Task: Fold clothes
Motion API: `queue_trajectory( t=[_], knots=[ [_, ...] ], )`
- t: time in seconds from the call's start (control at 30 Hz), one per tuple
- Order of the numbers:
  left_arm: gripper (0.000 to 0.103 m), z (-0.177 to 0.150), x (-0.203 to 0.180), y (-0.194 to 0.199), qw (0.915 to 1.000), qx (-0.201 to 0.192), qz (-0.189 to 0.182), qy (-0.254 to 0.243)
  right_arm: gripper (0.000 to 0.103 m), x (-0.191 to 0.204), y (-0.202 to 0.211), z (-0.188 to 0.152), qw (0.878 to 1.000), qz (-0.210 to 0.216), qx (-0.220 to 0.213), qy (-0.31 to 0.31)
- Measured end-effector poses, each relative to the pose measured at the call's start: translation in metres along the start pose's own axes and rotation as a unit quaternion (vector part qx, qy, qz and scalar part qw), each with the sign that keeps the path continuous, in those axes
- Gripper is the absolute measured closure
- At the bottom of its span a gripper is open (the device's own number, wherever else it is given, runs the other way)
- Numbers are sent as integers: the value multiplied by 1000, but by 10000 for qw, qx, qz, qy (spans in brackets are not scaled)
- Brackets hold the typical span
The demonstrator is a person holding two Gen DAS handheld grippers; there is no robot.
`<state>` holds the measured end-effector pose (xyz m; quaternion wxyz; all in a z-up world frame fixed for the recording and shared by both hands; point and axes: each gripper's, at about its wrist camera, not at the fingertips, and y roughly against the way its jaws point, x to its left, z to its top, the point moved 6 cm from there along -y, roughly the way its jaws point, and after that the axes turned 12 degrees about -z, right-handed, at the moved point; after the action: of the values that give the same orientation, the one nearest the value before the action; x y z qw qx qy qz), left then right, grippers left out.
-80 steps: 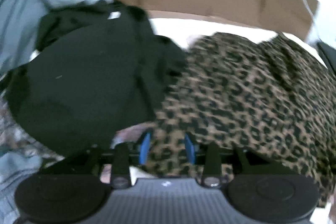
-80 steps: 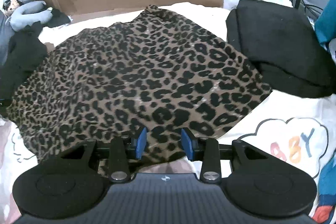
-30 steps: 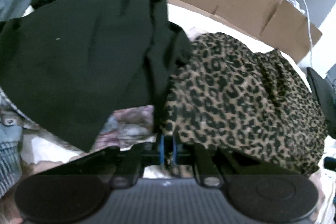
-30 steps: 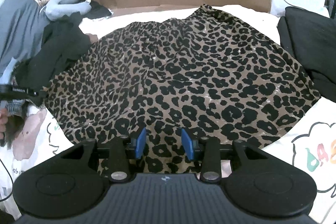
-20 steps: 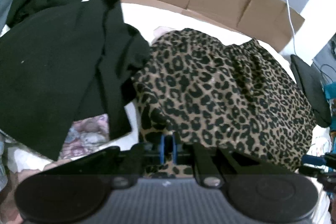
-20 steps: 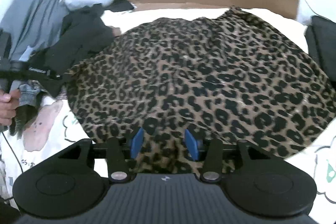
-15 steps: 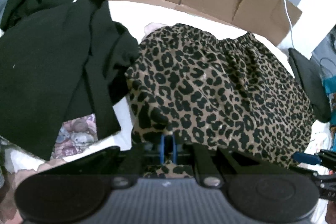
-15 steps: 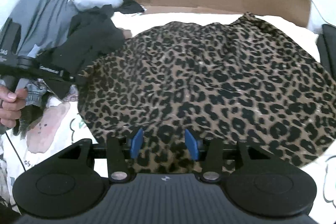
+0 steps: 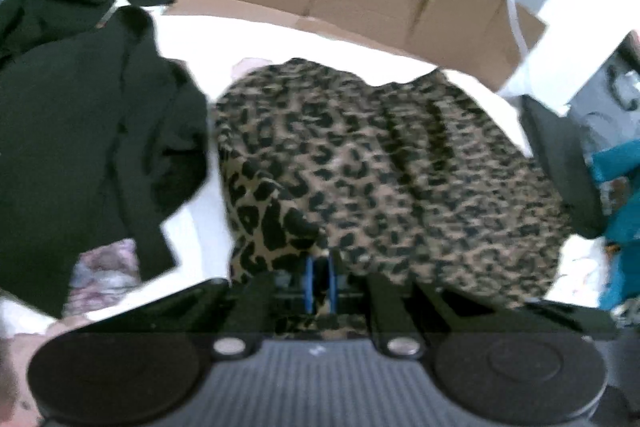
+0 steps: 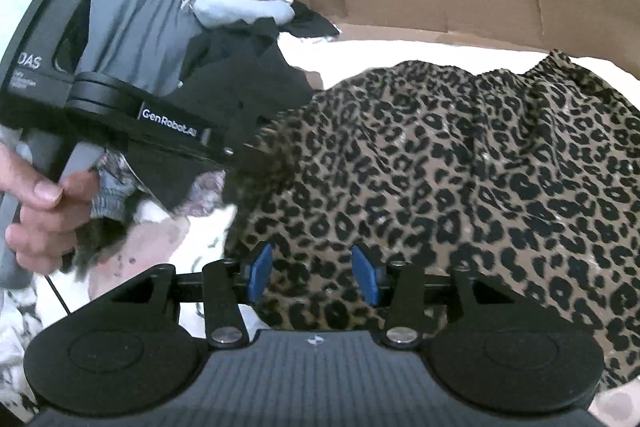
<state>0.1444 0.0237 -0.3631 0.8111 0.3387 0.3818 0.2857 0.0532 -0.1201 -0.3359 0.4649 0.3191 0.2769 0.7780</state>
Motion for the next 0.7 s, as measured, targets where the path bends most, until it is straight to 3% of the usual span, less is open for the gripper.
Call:
queue_trajectory(
  t=[0.1, 0.27, 0.7],
  knots=[
    [95, 1, -10, 0, 9998, 1, -153, -103, 52, 5, -2, 5, 9999, 41, -107, -68],
    [95, 0, -9, -3, 9994, 32, -291, 182, 52, 9, -14, 9, 9997, 138, -105, -164],
    [95, 2, -6, -4, 9989, 42, -330, 344, 52, 27, -40, 29, 9988, 466, -139, -81]
  ],
)
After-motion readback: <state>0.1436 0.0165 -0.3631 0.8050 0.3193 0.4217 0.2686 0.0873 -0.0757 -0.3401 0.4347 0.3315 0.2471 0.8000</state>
